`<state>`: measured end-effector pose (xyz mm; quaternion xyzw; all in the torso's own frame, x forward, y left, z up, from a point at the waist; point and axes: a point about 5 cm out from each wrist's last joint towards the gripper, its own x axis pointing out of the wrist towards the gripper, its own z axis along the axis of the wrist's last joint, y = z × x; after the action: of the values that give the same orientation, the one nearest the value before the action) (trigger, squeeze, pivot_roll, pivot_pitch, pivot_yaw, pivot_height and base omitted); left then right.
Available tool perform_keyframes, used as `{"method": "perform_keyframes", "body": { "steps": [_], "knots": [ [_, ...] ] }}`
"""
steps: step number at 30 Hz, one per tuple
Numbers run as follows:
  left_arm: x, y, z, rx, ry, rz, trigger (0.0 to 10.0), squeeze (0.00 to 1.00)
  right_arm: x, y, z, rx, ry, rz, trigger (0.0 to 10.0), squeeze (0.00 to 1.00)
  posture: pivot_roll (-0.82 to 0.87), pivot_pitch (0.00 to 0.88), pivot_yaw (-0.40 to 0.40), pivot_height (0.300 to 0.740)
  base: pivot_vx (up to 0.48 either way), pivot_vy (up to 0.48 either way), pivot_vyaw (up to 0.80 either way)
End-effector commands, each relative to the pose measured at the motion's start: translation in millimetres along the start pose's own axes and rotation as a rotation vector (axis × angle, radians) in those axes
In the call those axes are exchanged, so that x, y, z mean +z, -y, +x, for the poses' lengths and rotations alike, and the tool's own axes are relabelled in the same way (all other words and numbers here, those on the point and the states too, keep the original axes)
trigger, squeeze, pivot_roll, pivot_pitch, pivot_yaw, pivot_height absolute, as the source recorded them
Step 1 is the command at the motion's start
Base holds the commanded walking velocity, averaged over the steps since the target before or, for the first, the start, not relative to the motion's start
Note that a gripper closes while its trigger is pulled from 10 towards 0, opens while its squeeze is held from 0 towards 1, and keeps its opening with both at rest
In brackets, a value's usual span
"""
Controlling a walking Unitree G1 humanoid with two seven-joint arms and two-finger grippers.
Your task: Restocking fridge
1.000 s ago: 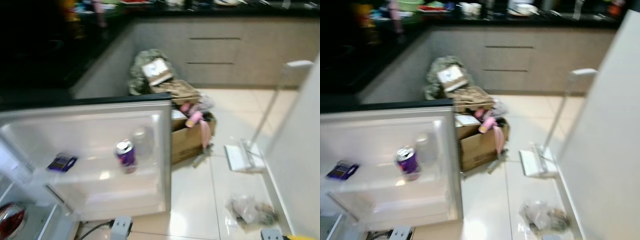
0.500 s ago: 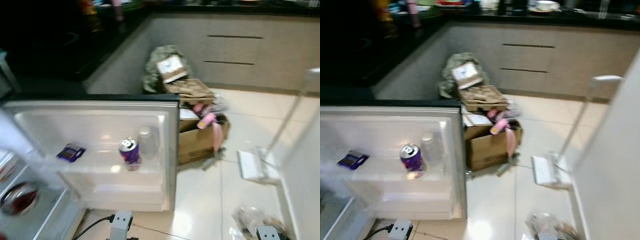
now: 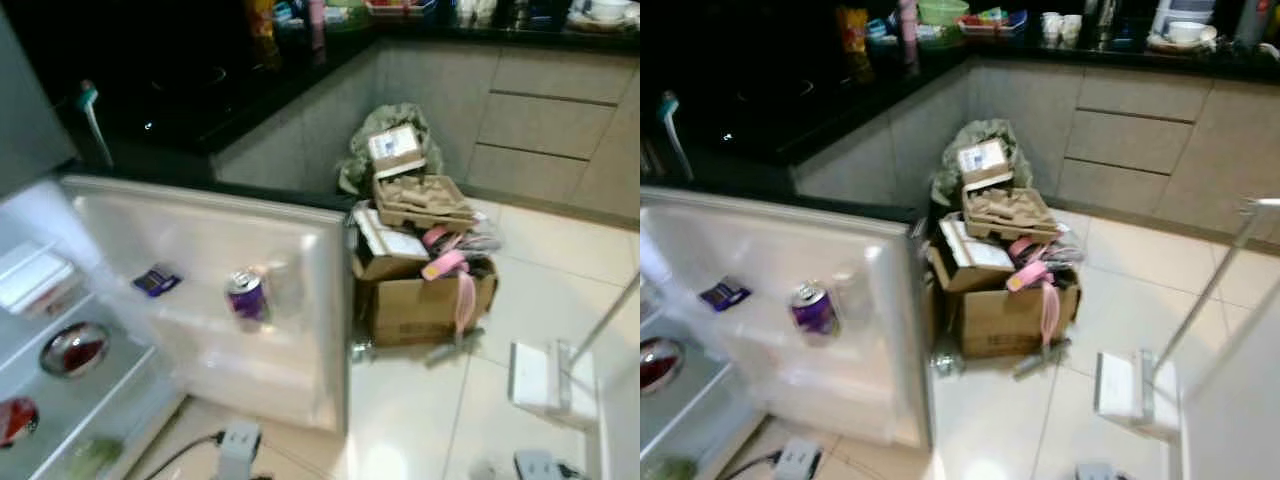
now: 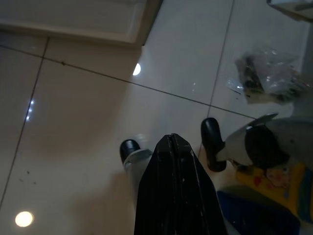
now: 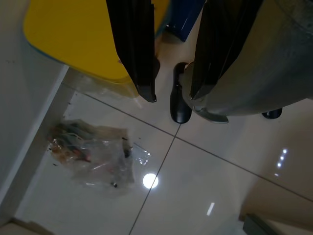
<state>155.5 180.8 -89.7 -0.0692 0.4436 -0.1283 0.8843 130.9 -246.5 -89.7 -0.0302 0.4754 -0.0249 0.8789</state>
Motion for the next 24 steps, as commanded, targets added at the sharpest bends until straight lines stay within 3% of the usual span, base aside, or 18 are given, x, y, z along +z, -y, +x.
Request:
{"method": "perform_keyframes", "body": {
  "steps": [1,15,22,24],
  "knots": [
    [-1,-3.7,-1.7,0.021,-0.006,0.005,10.0,0.00,0,-4.5,0.8,0.012,0.000,0.000,10.0,0.00,-0.09,0.000,0.024,0.740,0.000,0.000,0.00],
    [-1,-9.9,-3.3,0.090,0.000,-0.012,10.0,0.00,2,-5.7,1.3,0.015,0.010,0.009,10.0,0.00,-0.09,0.000,0.026,0.740,0.000,0.000,0.00],
    [17,-29.4,-7.4,0.202,0.077,-0.033,10.0,0.00,28,-3.2,4.9,0.033,0.118,0.031,10.0,0.00,-0.09,0.000,0.027,0.740,0.000,0.000,0.00],
    [29,-40.9,-10.6,0.257,0.120,-0.052,10.0,0.00,53,-0.9,6.8,0.051,0.215,0.022,10.0,0.00,-0.09,0.000,0.030,0.740,0.000,0.000,0.00]
  ]
}}
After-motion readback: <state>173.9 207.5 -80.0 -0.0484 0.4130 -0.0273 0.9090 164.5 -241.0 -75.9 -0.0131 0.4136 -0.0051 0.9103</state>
